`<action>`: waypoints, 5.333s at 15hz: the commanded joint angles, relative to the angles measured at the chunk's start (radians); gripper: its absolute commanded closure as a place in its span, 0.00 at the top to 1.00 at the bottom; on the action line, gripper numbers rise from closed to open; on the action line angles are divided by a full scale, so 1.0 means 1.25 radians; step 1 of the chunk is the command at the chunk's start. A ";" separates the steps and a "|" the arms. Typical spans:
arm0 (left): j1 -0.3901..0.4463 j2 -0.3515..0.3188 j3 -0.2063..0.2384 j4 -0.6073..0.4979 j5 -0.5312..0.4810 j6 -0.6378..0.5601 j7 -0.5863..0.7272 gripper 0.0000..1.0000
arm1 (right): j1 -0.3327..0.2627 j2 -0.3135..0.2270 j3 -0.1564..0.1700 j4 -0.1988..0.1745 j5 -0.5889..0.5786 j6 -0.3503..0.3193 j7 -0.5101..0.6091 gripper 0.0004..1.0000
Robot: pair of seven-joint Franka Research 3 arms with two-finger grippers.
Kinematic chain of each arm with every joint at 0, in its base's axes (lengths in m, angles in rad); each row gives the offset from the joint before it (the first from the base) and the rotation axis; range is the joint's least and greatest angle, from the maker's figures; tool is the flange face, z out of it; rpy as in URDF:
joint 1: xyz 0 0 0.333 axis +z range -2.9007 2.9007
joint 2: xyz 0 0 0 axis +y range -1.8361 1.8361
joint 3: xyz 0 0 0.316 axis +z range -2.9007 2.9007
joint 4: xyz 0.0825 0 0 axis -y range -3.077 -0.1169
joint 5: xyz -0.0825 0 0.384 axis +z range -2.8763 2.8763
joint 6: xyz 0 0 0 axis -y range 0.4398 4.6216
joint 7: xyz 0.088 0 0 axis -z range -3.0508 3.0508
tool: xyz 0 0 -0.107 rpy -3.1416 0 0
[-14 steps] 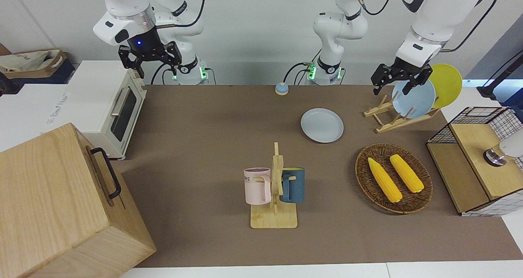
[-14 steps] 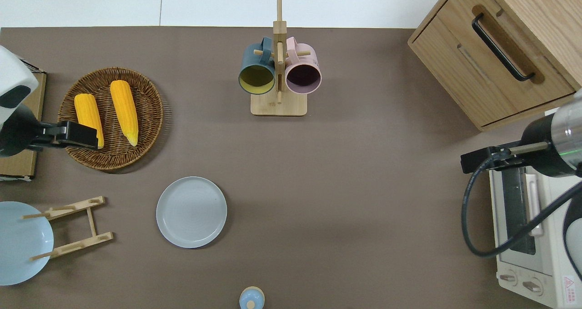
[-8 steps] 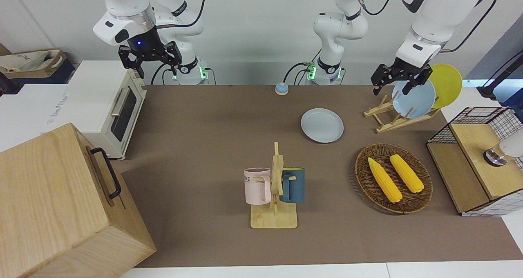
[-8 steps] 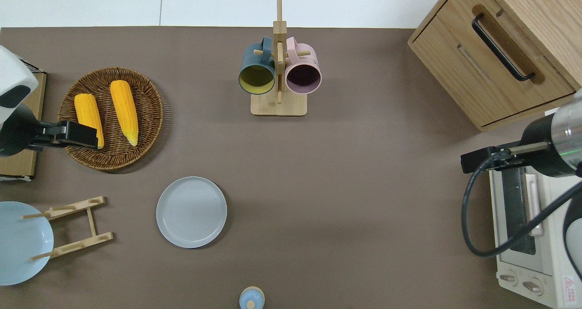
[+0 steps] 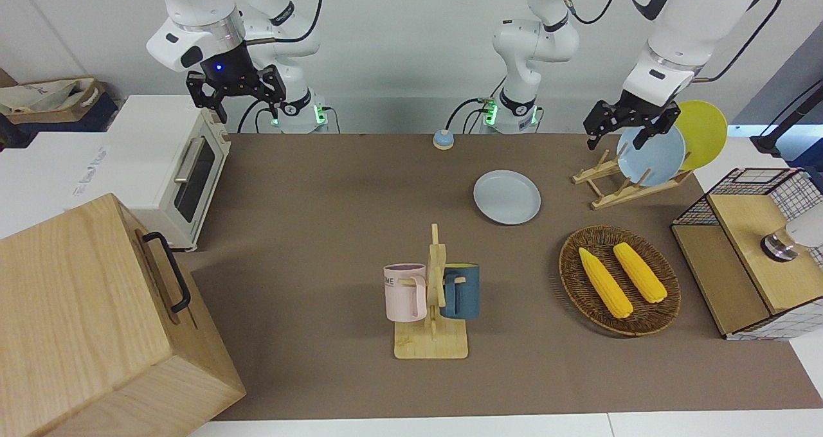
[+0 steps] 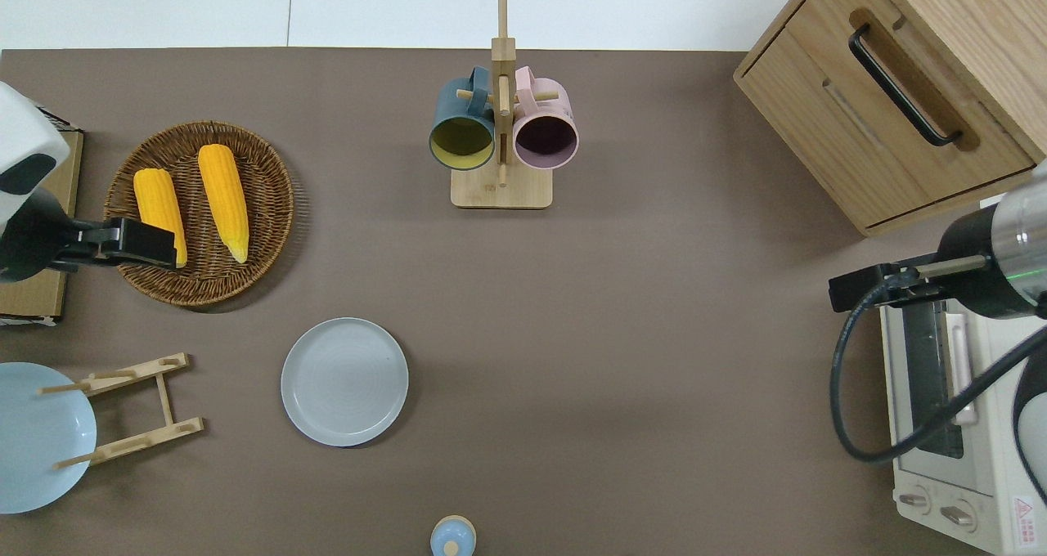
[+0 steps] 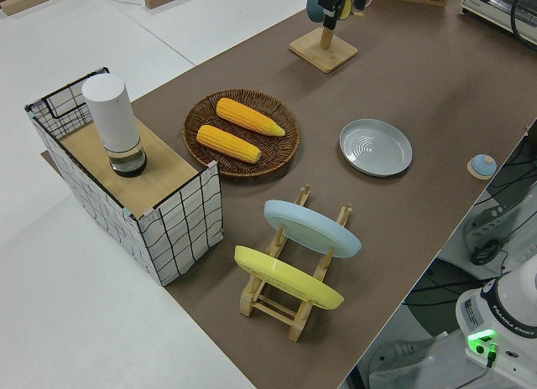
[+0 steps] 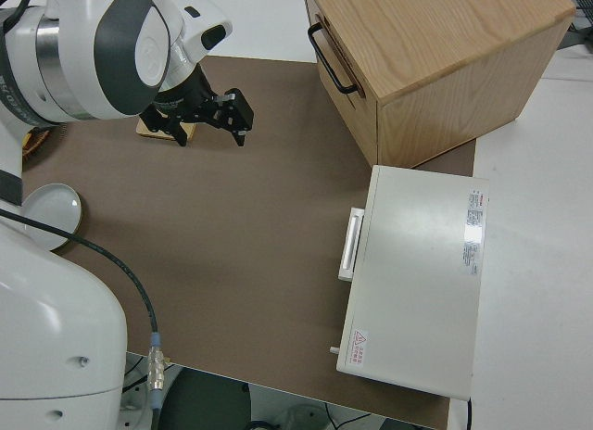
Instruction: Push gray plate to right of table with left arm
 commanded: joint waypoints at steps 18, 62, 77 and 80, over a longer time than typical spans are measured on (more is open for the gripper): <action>0.000 -0.008 -0.006 -0.090 0.013 0.042 0.007 0.99 | -0.009 -0.005 0.004 0.001 0.008 -0.010 -0.002 0.98; 0.000 -0.168 -0.015 -0.692 0.043 0.574 -0.006 1.00 | -0.009 -0.005 0.004 0.001 0.008 -0.010 -0.002 0.98; -0.001 -0.147 -0.016 -0.768 0.043 0.647 -0.008 0.99 | -0.009 -0.005 0.004 0.001 0.008 -0.010 -0.001 0.98; -0.012 -0.141 -0.020 -0.790 0.043 0.686 -0.028 0.99 | -0.009 -0.005 0.004 0.001 0.008 -0.010 -0.002 0.98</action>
